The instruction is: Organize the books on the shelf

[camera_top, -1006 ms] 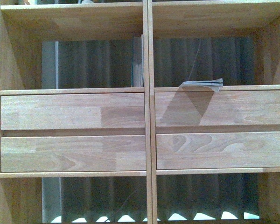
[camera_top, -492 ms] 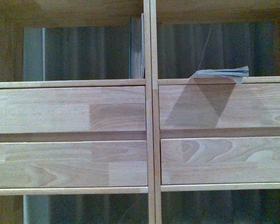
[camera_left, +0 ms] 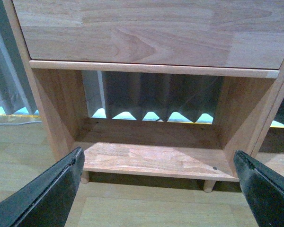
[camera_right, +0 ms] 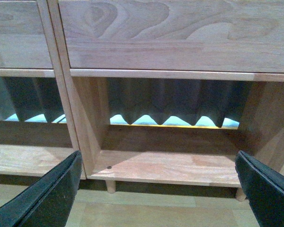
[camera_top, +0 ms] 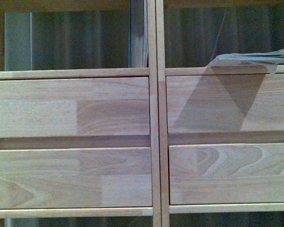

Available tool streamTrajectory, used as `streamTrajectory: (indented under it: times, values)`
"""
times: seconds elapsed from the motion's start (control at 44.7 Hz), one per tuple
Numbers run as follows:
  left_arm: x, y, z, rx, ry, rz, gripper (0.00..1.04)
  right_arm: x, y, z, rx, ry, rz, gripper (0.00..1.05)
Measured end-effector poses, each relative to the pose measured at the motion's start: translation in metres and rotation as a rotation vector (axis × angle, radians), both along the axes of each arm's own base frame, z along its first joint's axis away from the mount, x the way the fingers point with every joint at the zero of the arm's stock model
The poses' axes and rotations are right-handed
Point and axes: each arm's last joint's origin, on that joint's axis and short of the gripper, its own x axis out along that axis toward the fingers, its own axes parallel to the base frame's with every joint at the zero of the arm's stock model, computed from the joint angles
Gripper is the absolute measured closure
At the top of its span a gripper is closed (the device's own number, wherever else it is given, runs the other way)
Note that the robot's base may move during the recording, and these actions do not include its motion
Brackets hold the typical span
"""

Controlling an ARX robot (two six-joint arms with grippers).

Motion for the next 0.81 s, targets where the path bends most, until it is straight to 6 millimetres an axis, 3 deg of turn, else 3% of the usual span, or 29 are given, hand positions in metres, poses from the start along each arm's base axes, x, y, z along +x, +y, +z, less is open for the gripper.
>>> streamTrajectory:
  times: [0.805]
  values:
    - [0.0, 0.0, 0.0, 0.0, 0.0, 0.0, 0.07, 0.0, 0.0001, 0.0, 0.0, 0.0, 0.002, 0.07]
